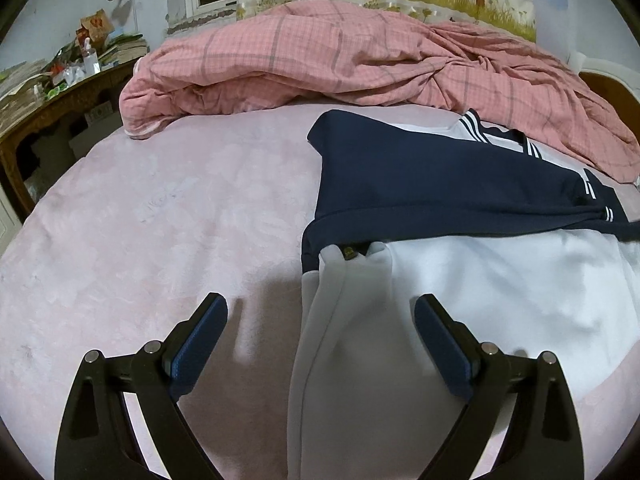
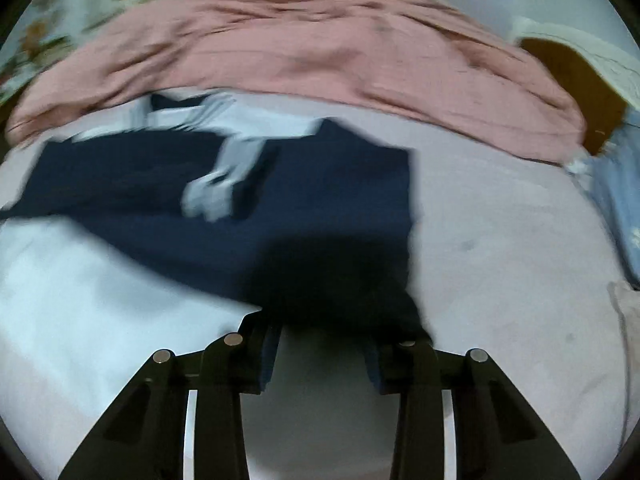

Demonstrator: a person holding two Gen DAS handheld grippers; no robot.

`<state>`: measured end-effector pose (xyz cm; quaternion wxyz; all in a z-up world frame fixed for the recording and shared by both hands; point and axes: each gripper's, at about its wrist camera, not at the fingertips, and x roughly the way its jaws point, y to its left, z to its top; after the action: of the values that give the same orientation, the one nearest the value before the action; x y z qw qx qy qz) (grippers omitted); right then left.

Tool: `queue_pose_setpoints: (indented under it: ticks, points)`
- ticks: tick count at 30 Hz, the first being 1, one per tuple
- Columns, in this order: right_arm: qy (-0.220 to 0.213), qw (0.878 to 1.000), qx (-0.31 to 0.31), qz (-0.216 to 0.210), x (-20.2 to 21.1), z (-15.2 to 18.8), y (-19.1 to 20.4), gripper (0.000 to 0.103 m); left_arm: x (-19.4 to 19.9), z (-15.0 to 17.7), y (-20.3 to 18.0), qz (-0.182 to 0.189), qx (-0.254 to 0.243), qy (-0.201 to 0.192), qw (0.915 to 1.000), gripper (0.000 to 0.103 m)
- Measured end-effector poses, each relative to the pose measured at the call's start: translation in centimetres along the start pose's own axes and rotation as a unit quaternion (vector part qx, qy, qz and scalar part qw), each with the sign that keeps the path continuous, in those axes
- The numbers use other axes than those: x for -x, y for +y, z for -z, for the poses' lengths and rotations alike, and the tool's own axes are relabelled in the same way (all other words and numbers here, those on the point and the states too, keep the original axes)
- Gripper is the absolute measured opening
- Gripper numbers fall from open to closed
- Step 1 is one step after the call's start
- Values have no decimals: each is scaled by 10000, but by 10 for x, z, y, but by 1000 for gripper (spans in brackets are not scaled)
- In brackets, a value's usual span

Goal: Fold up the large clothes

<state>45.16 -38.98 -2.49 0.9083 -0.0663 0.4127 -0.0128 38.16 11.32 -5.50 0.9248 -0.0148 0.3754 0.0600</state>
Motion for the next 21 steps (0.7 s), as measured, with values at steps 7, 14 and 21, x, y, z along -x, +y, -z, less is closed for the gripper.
queue_pose_setpoints:
  ticks: [7, 14, 21]
  points:
    - [-368, 9991, 181, -83, -1, -6, 14, 50, 1, 1, -2, -15, -12, -7, 10000, 94]
    - [-157, 9945, 657, 800, -37, 0, 34, 67, 0, 1, -3, -60, -64, -27, 10000, 94]
    - [118, 9930, -1006, -615, -51, 9, -31, 32, 6, 0, -6, 93, -166, -121, 9997, 87]
